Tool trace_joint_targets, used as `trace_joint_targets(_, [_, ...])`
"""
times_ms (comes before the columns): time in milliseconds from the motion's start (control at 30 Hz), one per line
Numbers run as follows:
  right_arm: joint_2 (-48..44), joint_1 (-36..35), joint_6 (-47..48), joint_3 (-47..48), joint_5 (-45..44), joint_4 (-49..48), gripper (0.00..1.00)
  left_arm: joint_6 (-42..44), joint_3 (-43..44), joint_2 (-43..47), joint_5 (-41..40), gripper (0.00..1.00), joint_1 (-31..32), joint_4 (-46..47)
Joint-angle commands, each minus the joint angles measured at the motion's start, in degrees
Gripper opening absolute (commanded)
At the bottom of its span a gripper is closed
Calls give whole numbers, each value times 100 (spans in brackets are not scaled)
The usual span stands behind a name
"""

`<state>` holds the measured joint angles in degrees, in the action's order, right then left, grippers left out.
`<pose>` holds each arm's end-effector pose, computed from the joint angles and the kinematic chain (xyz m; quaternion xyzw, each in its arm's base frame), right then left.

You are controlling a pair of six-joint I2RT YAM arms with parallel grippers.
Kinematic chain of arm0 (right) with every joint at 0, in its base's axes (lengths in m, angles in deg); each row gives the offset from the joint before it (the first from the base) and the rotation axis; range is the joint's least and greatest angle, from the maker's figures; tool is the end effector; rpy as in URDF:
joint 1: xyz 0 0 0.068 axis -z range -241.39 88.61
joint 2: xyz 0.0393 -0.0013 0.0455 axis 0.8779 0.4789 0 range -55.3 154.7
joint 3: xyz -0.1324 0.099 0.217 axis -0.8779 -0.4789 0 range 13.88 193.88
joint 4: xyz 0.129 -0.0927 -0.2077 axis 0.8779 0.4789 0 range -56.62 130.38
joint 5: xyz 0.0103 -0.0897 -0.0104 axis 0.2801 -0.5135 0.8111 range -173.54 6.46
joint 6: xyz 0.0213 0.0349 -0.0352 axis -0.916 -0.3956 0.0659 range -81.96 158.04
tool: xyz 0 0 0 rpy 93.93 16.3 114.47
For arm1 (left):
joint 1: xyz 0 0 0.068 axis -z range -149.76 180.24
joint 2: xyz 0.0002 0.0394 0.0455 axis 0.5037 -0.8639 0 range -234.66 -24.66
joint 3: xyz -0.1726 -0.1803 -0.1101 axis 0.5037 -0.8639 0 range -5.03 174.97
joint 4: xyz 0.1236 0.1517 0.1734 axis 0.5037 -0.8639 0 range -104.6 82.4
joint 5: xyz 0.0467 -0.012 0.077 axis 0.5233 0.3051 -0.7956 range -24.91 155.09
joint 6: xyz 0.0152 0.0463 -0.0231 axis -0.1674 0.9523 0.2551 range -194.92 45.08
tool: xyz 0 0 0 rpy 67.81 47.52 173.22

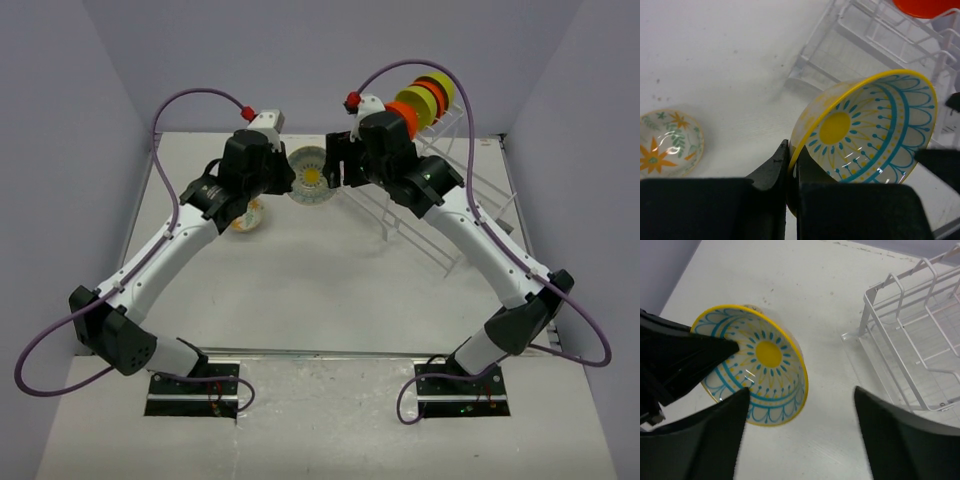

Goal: Unload the bowls from the dish rack

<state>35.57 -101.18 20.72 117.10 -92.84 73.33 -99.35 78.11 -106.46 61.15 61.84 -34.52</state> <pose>0.2704 0.2178 0.4379 -0.1249 0.8444 0.1859 0.4867 0.2779 -0.1680 0.3931 0.0346 0.8451 -0.2245 0.4840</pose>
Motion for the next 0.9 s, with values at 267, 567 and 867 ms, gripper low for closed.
trace_joint_targets(267, [-1149,331,-8,-977,-538,-592,99,-1055,-1211,-274,129,0,-2384,107])
trace_joint_targets(567, [-1475,551,106,-1725,-222,-681,99,-1100,-1730,-766,16,0,-2561,397])
trace_joint_targets(867, [-2073,551,115,-2271,-125,-839,99,-1038,-1669,-1215,534,0,-2746,705])
